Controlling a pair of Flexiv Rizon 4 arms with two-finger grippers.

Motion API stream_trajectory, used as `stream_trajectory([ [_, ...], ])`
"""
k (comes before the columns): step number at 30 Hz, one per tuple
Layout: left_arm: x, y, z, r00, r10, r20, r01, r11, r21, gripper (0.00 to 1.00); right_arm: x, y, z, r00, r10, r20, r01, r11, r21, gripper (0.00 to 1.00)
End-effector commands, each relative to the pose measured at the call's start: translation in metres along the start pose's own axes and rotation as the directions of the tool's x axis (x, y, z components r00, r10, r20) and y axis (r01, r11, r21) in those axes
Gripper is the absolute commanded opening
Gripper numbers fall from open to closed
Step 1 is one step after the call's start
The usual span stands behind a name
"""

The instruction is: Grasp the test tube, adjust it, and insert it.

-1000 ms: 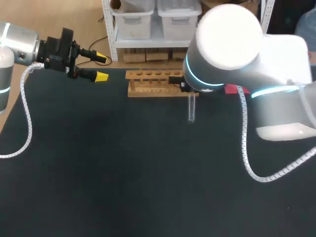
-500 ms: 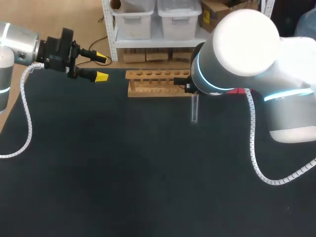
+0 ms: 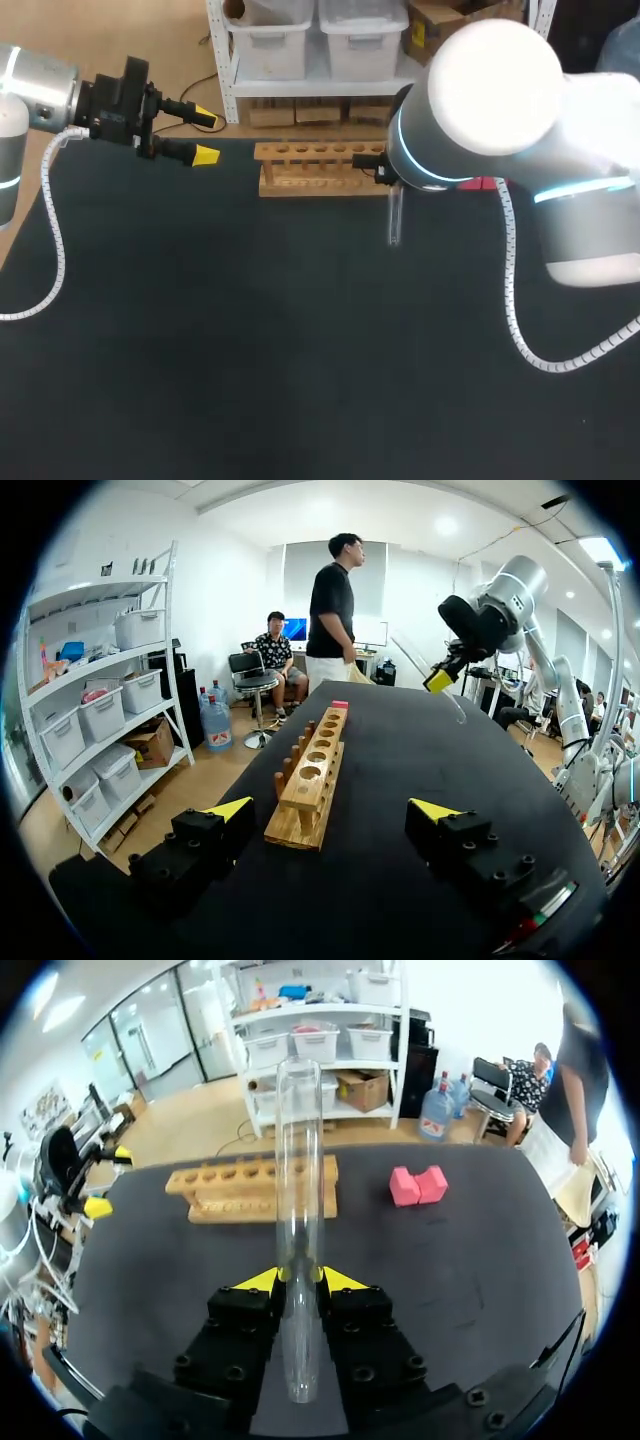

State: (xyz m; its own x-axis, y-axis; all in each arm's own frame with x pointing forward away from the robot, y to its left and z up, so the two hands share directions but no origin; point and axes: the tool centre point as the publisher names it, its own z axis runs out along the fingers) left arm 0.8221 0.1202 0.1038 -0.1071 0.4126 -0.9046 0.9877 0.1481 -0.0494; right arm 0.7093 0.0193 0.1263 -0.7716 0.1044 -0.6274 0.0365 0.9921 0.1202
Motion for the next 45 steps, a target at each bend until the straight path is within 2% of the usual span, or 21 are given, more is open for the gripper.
stream_trajectory([
  [1,0.000,0.001,0.000,1.000,0.000,-0.001,0.000,1.000,0.002,1.00,0.002,0.004,0.005,0.988,0.037,0.147,-0.039,0.999,0.008,0.00],
  [10,0.000,0.001,0.000,1.000,0.000,-0.001,0.000,1.000,0.002,1.00,-0.019,0.015,0.001,0.936,0.049,0.349,-0.058,0.998,0.017,0.00],
  [19,0.000,0.001,0.000,1.000,0.000,-0.001,0.000,1.000,0.002,1.00,-0.050,0.017,0.002,0.846,0.024,0.532,-0.071,0.995,0.069,0.00],
  [28,0.000,0.001,0.000,1.000,0.000,-0.001,0.000,1.000,0.002,1.00,-0.071,0.016,0.012,0.792,0.021,0.610,-0.081,0.994,0.071,0.00],
  [36,0.000,0.001,0.000,1.000,0.000,-0.001,0.000,1.000,0.002,1.00,-0.093,0.024,0.014,0.716,-0.020,0.698,-0.035,0.997,0.064,0.00],
  [45,0.000,0.001,0.000,1.000,0.000,-0.001,0.000,1.000,0.002,1.00,-0.114,0.033,0.027,0.671,-0.044,0.740,0.012,0.999,0.049,0.00],
])
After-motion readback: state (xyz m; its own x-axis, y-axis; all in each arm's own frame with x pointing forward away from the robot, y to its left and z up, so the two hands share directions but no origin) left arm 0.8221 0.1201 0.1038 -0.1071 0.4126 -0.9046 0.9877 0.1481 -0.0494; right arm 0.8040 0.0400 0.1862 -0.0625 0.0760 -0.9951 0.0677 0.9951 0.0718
